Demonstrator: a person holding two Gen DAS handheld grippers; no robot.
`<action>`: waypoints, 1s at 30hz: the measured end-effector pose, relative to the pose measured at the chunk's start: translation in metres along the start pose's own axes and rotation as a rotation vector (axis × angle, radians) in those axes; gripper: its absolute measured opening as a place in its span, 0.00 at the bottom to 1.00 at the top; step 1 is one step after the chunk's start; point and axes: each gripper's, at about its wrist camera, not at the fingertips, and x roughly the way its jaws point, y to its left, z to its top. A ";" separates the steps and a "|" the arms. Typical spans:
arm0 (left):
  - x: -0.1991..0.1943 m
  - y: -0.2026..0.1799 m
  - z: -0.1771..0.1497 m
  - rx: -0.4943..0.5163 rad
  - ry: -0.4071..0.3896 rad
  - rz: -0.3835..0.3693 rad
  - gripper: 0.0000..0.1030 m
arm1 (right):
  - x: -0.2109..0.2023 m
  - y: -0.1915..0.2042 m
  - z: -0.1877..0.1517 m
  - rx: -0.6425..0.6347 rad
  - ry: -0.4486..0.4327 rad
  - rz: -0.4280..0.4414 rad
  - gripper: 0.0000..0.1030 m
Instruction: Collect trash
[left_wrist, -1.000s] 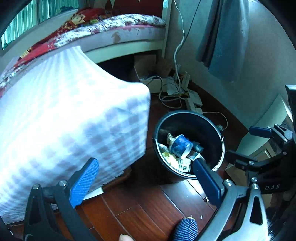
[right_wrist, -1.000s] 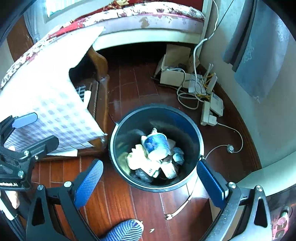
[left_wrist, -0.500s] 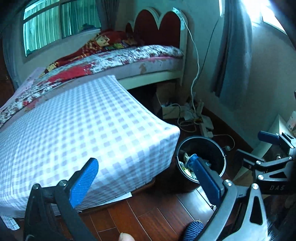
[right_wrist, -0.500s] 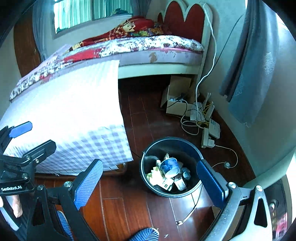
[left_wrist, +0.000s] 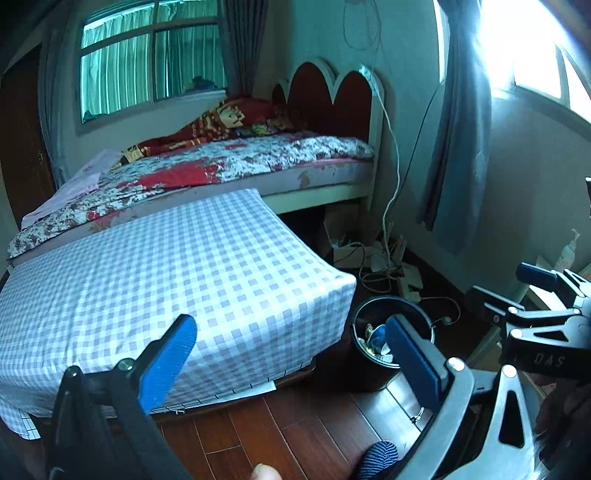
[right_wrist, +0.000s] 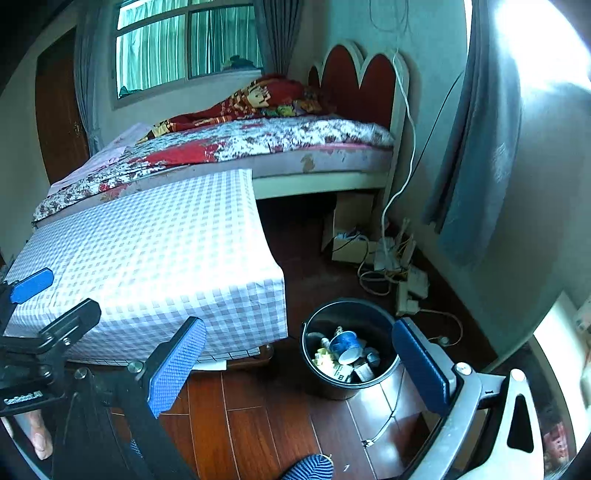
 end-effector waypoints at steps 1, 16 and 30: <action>-0.005 -0.001 0.000 0.000 -0.007 -0.001 0.99 | -0.010 0.001 0.000 0.004 -0.017 -0.003 0.99; -0.039 0.003 0.007 -0.019 -0.105 -0.016 0.99 | -0.059 -0.003 0.004 0.034 -0.112 -0.020 0.99; -0.040 -0.005 0.005 -0.009 -0.098 -0.019 0.99 | -0.058 -0.007 0.004 0.040 -0.097 -0.025 0.99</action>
